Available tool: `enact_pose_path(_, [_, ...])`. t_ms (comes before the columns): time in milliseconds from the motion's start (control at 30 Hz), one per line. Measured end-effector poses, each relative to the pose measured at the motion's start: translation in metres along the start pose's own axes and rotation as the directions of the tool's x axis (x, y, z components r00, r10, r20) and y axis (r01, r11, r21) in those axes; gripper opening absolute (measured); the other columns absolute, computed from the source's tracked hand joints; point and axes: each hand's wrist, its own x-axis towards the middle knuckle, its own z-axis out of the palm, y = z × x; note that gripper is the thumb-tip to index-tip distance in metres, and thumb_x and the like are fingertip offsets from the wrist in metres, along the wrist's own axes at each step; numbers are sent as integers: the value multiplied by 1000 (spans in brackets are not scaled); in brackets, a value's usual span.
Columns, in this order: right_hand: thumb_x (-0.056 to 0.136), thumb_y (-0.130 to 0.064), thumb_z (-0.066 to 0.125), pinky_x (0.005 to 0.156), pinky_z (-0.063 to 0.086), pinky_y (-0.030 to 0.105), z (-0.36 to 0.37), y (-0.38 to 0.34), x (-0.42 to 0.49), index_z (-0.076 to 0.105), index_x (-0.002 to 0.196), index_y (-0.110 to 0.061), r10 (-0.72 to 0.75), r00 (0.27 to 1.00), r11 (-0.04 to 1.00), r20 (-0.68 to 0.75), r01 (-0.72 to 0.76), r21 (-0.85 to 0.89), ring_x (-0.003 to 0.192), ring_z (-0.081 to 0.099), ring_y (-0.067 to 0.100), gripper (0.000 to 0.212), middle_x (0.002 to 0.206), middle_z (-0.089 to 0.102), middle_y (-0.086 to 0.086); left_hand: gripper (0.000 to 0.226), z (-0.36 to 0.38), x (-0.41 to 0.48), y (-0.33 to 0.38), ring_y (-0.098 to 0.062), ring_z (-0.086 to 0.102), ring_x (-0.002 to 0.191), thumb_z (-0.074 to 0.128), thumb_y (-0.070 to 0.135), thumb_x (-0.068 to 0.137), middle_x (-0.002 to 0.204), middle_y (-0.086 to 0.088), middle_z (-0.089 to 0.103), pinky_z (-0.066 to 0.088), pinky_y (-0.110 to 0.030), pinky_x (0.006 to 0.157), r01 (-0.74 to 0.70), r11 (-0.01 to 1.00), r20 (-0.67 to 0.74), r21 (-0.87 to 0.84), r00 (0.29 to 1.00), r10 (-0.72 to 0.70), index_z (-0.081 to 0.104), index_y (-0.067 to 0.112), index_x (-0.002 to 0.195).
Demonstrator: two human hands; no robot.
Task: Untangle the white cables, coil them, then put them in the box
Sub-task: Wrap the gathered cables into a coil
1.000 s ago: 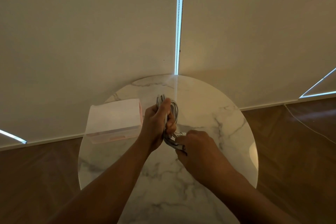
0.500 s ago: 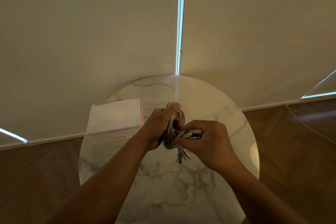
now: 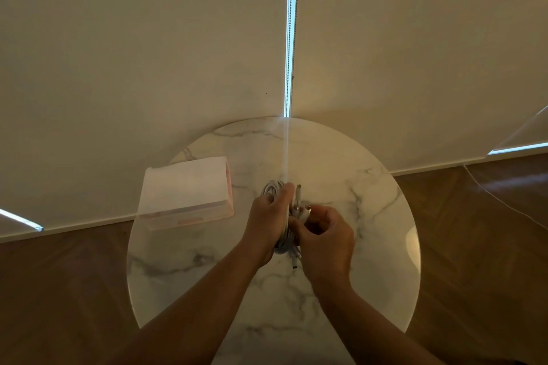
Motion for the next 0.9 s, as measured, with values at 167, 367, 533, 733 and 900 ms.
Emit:
enact_pose_path(167, [93, -11, 61, 71, 53, 13, 8, 24, 2, 68, 112, -19, -23, 995, 984, 98, 40, -173, 81, 61, 1, 22, 103, 59, -4, 45, -2, 8, -26, -17, 51, 57, 53, 50, 90, 58, -4, 52, 45, -32, 58, -52, 978, -86, 202, 994, 71, 55, 14, 63])
enact_pose_path(367, [95, 3, 49, 79, 60, 36, 15, 52, 12, 74, 93, -24, 219, 959, 976, 179, -216, -36, 77, 73, 14, 37, 86, 75, 1, 39, 0, 29, -61, -15, 49, 59, 54, 46, 93, 66, -2, 52, 35, -24, 52, -120, 822, -85, 557, 976, 200, 45, 14, 71])
enact_pose_path(533, [89, 18, 39, 63, 59, 25, 20, 77, 39, 64, 98, 9, 580, 794, 752, 180, -608, 255, 76, 68, 26, 28, 87, 69, 22, 43, 5, 60, -95, -27, 61, 81, 49, 51, 92, 84, -6, 62, 47, -35, 74, -128, 623, 37, 772, 987, 157, 53, 8, 93])
enact_pose_path(733, [85, 22, 35, 63, 56, 29, 25, 127, 70, 67, 88, 9, 654, 705, 652, 273, -709, 269, 72, 65, 26, 35, 79, 68, 18, 53, 21, 100, -131, -35, 61, 106, 46, 50, 94, 116, -20, 65, 44, -36, 84, -132, 352, 139, 927, 990, 8, 53, 4, 118])
enact_pose_path(900, [84, 17, 44, 64, 60, 31, 14, 169, 85, 71, 81, 4, 668, 709, 717, 226, -694, 60, 67, 67, 28, 30, 78, 70, 23, 46, 33, 116, -152, -35, 62, 108, 47, 43, 93, 120, -17, 64, 47, -39, 84, -133, 242, 165, 961, 979, -116, 53, 7, 121])
